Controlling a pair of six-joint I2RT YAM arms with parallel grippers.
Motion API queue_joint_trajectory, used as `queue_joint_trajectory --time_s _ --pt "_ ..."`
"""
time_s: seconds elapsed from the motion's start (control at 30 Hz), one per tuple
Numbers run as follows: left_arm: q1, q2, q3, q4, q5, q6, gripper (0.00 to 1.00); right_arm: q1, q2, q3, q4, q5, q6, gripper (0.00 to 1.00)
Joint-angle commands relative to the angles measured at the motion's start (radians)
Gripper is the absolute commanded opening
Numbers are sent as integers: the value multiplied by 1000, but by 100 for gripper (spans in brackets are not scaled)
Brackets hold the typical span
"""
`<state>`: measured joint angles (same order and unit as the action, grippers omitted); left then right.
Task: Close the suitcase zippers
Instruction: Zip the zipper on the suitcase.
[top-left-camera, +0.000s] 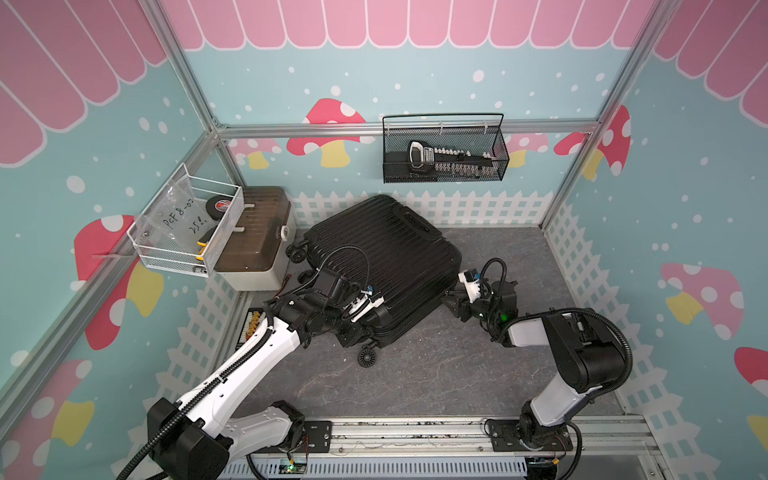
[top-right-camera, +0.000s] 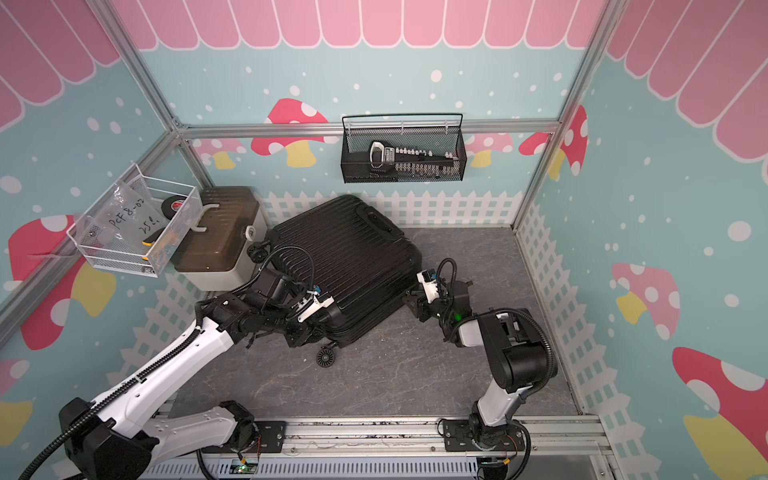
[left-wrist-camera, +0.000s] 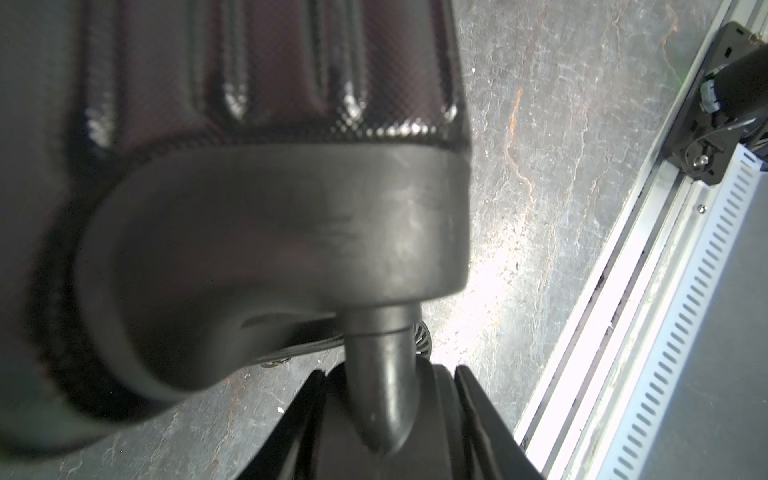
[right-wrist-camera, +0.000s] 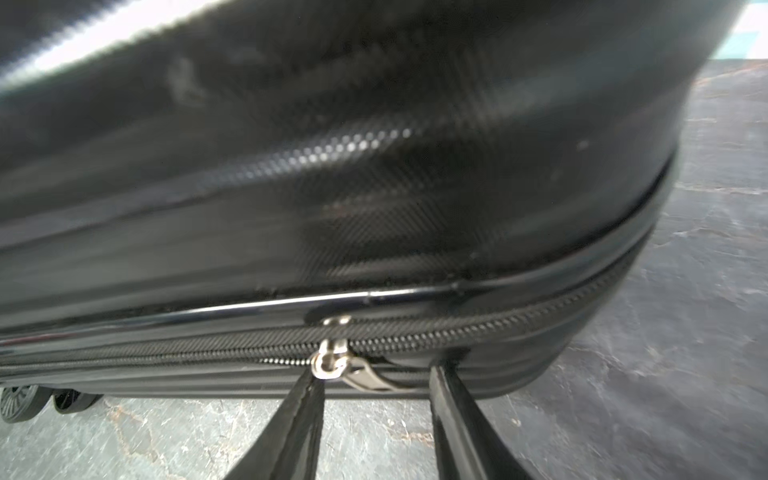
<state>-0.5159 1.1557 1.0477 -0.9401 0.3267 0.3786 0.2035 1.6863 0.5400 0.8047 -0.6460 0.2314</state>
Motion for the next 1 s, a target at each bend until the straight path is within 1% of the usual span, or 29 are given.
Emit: queue_joint_trajectory --time_s 0.0,0.13,0.33,0.43,0.6,0.67,0.77,0.97 --pt "-35 -62 14 -8 121 121 30 1 13 37 23 -43 -35 40" --pt "-38 -59 13 -8 125 125 30 1 -7 28 27 -79 -51 32" --pt "-38 -54 15 -8 127 121 30 1 -25 18 32 -100 -58 22" --pt "-38 -54 13 -8 127 121 30 1 -33 2 64 -80 -44 16" --pt "-38 -54 9 -8 118 121 30 1 -65 -42 112 -50 -28 3" --pt "-38 -54 9 -8 112 121 30 1 -78 -56 114 -47 -29 0" --pt "-38 -53 9 -1 96 113 30 1 -96 -73 117 -41 -26 0" --pt "-37 -44 16 53 26 48 31 10 -140 -109 123 -43 -10 0"
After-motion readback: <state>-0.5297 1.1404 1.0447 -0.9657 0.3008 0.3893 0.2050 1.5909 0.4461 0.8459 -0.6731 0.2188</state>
